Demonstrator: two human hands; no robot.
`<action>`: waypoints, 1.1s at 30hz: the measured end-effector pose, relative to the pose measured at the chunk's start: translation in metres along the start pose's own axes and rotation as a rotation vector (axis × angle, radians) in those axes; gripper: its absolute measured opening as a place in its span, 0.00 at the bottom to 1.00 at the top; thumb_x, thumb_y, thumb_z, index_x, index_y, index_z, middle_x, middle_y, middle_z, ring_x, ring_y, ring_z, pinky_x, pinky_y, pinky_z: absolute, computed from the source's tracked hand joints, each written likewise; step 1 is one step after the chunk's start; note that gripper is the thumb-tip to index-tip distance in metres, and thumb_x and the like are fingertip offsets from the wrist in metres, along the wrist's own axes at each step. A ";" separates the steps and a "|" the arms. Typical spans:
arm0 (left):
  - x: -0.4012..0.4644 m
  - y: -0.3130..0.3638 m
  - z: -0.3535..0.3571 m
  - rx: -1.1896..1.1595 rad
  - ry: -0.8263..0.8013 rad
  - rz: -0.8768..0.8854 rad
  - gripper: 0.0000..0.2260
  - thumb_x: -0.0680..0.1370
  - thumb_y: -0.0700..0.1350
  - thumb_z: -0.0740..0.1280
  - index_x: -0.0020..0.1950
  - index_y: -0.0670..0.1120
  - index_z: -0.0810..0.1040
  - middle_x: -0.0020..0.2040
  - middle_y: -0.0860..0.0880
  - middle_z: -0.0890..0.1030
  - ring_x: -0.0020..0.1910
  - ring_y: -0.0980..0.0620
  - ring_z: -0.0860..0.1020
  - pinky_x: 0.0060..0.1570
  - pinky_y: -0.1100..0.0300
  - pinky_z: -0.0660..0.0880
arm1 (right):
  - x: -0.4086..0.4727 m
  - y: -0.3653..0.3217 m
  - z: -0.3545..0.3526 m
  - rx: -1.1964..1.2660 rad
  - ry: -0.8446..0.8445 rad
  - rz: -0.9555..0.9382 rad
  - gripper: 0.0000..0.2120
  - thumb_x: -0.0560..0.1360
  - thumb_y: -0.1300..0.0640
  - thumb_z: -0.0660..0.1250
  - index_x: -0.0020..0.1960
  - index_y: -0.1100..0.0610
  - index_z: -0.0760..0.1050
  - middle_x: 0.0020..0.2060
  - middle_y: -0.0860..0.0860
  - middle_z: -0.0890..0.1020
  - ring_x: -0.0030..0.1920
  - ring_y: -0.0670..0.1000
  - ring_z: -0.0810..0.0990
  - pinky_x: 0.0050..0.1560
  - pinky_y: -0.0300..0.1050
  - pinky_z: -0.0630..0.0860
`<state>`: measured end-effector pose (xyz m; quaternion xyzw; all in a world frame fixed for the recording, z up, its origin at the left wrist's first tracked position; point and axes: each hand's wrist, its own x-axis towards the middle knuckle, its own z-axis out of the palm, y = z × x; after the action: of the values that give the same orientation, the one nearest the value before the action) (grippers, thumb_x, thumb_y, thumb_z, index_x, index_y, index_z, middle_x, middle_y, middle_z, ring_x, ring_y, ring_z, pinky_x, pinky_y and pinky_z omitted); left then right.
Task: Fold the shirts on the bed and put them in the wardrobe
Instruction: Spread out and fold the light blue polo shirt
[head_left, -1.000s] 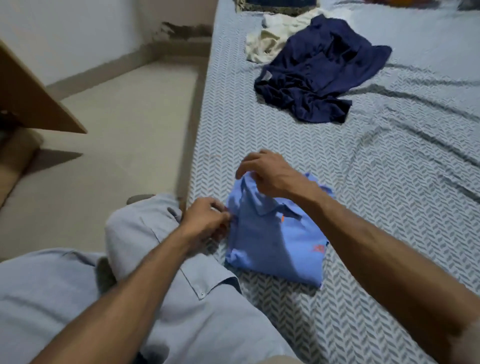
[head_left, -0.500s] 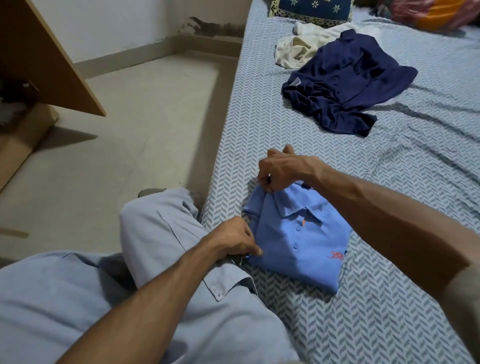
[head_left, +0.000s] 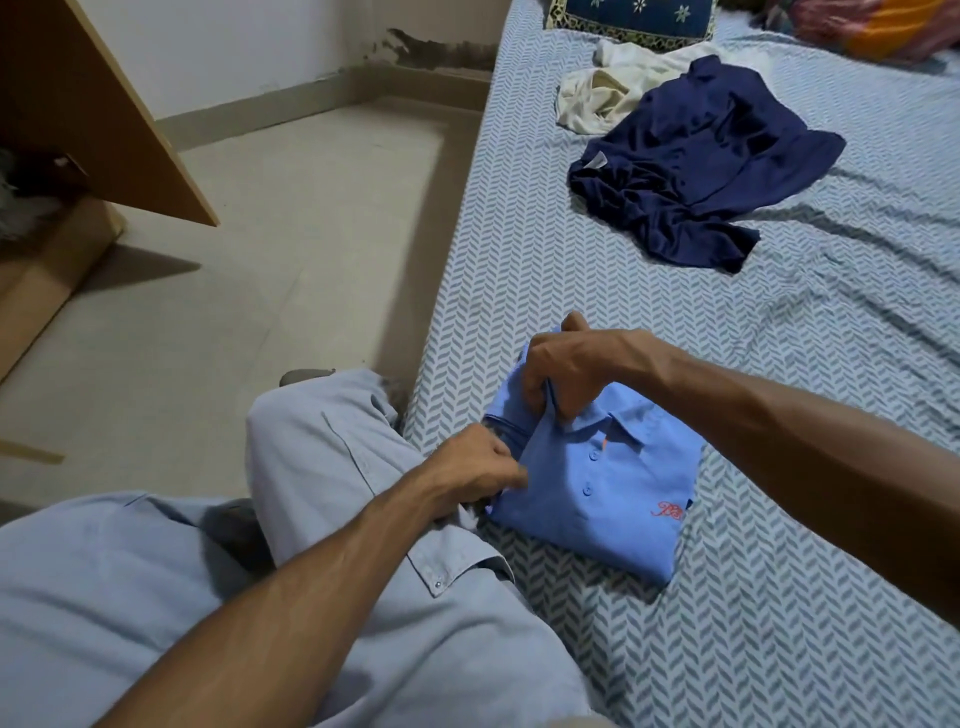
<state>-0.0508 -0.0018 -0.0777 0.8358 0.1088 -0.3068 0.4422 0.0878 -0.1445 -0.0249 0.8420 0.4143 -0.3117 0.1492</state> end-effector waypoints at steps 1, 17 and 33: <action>0.003 0.000 0.000 -0.015 0.095 0.039 0.06 0.66 0.45 0.69 0.38 0.44 0.82 0.33 0.50 0.80 0.34 0.51 0.77 0.37 0.58 0.74 | -0.003 -0.002 0.002 0.008 -0.017 -0.003 0.13 0.66 0.52 0.73 0.48 0.39 0.80 0.44 0.38 0.77 0.47 0.46 0.66 0.46 0.42 0.60; 0.033 0.015 0.011 0.553 0.234 0.354 0.08 0.68 0.47 0.66 0.29 0.50 0.74 0.39 0.50 0.79 0.45 0.44 0.78 0.47 0.52 0.72 | -0.010 0.013 0.021 0.160 0.153 -0.063 0.15 0.68 0.53 0.70 0.51 0.37 0.82 0.38 0.36 0.80 0.53 0.46 0.75 0.59 0.54 0.66; -0.006 0.004 -0.006 -0.086 -0.155 -0.261 0.17 0.71 0.37 0.77 0.28 0.43 0.71 0.25 0.43 0.71 0.21 0.49 0.66 0.26 0.62 0.64 | 0.034 0.027 0.008 0.135 0.161 -0.010 0.13 0.67 0.37 0.75 0.41 0.44 0.79 0.40 0.39 0.81 0.53 0.44 0.73 0.59 0.55 0.60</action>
<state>-0.0515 0.0013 -0.0688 0.7686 0.1951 -0.4204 0.4409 0.1215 -0.1444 -0.0534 0.8703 0.4073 -0.2712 0.0567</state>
